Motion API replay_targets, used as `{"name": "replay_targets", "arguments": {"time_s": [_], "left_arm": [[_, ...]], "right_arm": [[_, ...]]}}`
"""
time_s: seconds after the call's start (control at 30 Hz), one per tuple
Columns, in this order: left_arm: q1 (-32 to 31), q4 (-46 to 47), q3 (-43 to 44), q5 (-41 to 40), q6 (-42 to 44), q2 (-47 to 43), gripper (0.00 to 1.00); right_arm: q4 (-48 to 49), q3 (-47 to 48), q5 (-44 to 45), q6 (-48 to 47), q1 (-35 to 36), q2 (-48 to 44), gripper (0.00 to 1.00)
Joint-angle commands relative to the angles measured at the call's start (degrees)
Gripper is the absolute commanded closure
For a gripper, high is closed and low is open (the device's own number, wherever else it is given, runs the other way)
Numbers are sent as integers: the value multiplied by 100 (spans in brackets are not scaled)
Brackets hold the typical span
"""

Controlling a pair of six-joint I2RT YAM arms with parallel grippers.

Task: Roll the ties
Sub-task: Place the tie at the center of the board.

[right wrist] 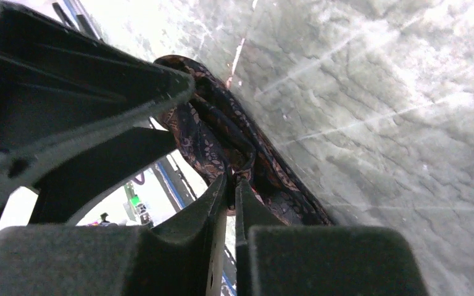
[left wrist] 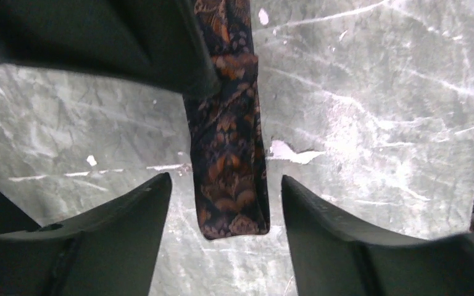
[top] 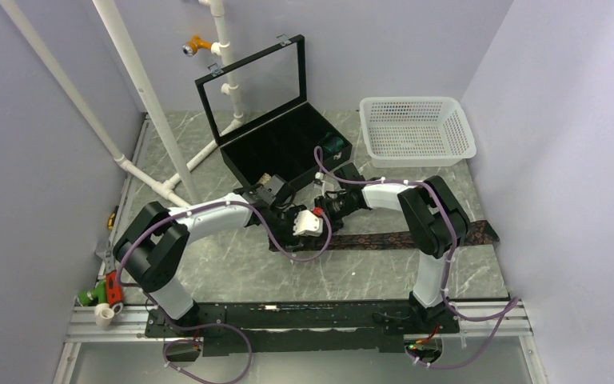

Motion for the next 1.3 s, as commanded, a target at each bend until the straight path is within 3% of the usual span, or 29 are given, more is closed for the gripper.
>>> {"name": "replay_targets", "arguments": {"time_s": [0.0, 0.13, 0.47, 0.53, 0.83, 1.13, 1.27], "left_arm": [[156, -184, -124, -41, 130, -360, 26], [135, -51, -405, -329, 237, -364, 19], [-456, -139, 330, -615, -184, 390, 26], [-525, -316, 440, -746, -249, 510, 32], [42, -540, -335, -704, 12, -405, 33], [45, -505, 151, -97, -363, -157, 63], [-36, -584, 351, 189, -365, -100, 67]], "right_arm": [[-410, 215, 305, -547, 23, -36, 93], [-265, 151, 421, -537, 27, -93, 96], [-209, 161, 547, -746, 37, -280, 98], [-248, 150, 620, -826, 31, -278, 100], [-223, 4, 713, -968, 90, -238, 100], [-220, 36, 693, -955, 94, -135, 100], [-235, 29, 709, -974, 91, -143, 100]]}}
